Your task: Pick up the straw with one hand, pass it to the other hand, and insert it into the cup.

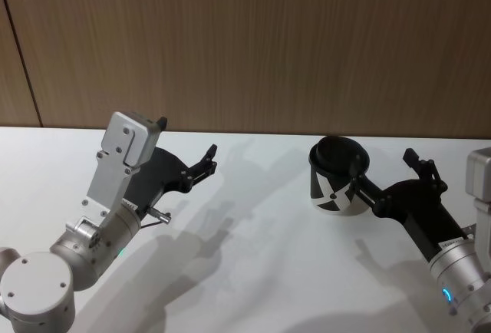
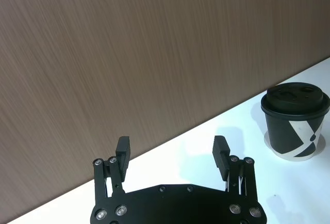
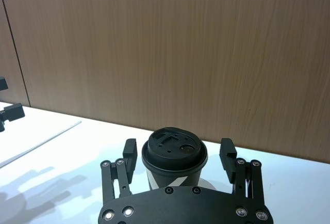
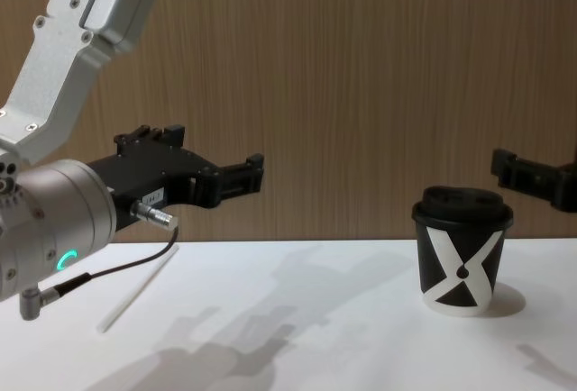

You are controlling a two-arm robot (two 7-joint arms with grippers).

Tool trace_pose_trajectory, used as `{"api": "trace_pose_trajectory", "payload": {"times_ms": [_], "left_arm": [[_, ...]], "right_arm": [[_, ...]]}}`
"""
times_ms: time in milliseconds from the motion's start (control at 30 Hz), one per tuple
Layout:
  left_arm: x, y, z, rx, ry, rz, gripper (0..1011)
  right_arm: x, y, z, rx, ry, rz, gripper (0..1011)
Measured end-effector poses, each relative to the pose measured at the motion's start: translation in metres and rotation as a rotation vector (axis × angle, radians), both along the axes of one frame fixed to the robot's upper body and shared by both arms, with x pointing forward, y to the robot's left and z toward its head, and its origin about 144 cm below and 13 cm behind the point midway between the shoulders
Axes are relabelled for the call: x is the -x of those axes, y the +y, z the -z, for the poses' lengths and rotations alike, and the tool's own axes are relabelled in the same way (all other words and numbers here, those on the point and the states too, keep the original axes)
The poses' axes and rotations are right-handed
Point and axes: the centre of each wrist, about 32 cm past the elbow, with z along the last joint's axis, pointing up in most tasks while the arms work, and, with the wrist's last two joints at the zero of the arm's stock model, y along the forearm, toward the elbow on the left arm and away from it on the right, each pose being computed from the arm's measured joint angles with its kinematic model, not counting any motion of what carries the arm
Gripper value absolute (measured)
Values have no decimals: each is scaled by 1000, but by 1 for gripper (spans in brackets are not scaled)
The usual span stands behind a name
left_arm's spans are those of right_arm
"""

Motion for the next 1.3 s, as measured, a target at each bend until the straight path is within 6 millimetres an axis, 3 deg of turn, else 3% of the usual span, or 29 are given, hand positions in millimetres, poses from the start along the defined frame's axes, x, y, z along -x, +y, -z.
{"api": "trace_pose_trajectory", "payload": {"times_ms": [1300], "left_arm": [[0, 0, 0, 0, 0, 0, 1003]], "right_arm": [[0, 0, 0, 0, 0, 0, 1001]]}}
